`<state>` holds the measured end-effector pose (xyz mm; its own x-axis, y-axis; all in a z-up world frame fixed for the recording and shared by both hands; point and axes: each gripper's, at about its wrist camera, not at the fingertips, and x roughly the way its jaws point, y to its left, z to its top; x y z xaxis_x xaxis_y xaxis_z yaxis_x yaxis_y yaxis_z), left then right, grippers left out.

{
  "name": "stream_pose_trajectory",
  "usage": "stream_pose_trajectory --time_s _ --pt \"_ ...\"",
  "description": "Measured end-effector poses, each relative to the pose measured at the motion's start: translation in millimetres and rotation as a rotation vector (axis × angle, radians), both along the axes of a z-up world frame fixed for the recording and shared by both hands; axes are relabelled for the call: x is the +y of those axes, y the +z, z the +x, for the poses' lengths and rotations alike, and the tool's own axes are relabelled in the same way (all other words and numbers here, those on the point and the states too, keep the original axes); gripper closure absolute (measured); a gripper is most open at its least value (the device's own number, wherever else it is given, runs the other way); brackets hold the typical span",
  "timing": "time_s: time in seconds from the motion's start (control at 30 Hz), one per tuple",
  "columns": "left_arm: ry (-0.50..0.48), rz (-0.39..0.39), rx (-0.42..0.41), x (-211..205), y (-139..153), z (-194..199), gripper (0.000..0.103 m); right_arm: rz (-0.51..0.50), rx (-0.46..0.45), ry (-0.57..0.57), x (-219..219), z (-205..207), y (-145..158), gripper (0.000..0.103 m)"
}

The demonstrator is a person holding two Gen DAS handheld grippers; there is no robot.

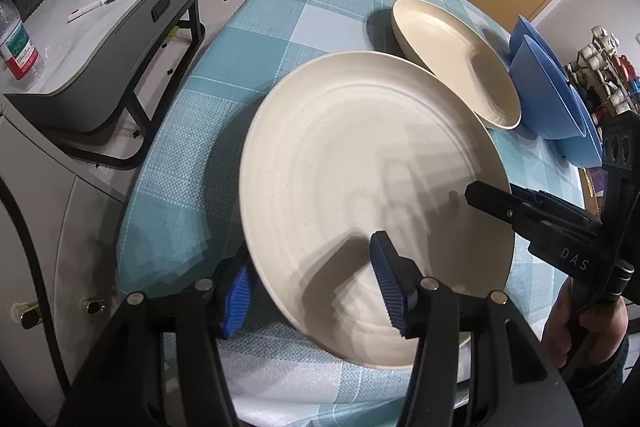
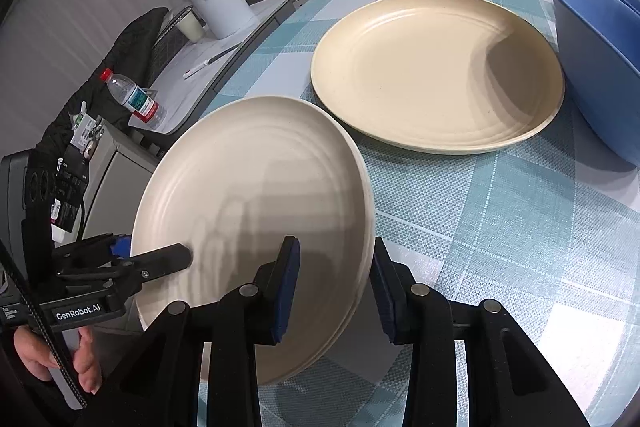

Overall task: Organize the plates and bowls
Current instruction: 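Lower the cream plate onto the other plate and open both tools, then move the left tool toward the remaining cream plate beside the bowls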

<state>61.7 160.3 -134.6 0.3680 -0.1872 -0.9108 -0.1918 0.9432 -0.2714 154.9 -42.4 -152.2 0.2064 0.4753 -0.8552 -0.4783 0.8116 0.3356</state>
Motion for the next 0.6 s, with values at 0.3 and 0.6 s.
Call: stream_pose_trajectory --time_s 0.3,0.6 --pt "0.119 0.092 -0.075 19 29 -12 0.047 0.008 -0.142 -0.079 -25 -10 34 0.066" --pt "0.075 0.178 -0.340 -15 101 -15 0.012 0.090 -0.347 -0.185 -66 -29 101 0.049"
